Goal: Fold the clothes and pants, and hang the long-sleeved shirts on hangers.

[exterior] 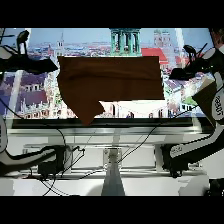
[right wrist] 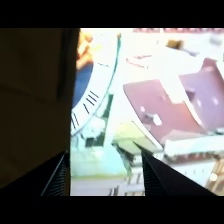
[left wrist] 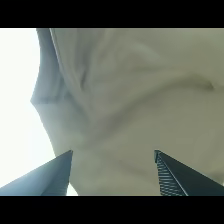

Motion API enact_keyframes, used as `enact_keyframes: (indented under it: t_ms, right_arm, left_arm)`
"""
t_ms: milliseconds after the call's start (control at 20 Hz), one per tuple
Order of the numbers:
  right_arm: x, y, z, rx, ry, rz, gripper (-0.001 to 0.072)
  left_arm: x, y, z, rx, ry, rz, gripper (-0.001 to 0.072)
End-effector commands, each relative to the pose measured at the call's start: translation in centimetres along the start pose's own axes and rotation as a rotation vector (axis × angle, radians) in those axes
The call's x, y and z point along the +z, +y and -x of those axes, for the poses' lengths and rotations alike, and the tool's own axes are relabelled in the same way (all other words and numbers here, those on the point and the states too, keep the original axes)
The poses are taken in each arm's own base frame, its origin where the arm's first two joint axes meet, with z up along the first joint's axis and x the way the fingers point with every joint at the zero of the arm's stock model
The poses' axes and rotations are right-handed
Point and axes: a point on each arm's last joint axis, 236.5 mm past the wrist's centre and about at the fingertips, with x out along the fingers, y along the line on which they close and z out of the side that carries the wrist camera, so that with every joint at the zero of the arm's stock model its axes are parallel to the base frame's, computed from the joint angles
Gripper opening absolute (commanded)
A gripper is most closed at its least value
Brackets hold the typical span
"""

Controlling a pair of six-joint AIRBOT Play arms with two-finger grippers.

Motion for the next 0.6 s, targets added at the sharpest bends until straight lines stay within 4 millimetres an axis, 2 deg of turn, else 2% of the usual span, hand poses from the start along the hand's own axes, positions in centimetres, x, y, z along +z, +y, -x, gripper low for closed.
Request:
enact_keyframes:
  t_ms: [0,100,200,250,300,550]
  right_arm:
    - [-6.3,-1.4,0.3,0.099,0.181,-0.160,0.0443]
    - [-7.5,-0.3,-0.9,0.209,0.180,-0.231,0.0443]
    - [-7.7,1.2,-2.2,0.308,0.142,-0.273,0.0443]
    - [-7.6,1.9,-2.8,0.343,0.124,-0.274,0.0443]
    - [-7.5,2.5,-3.3,0.368,0.105,-0.274,0.0446]
    - [-6.5,5.0,-4.5,0.441,0.052,-0.295,0.0446]
  left_arm:
    - [-3.3,-1.8,5.5,-0.027,0.074,-0.027,0.0553]
    - [-4.2,-2.3,6.6,-0.032,0.091,-0.013,0.0548]
    - [-5.1,-2.6,6.6,-0.037,0.098,0.011,0.0433]
    - [-6.0,-2.6,6.3,-0.041,0.114,0.024,0.0424]
    - [-7.4,-2.7,5.7,-0.047,0.141,0.049,0.0424]
    - [-17.5,-2.9,1.5,-0.071,0.296,0.199,0.0424]
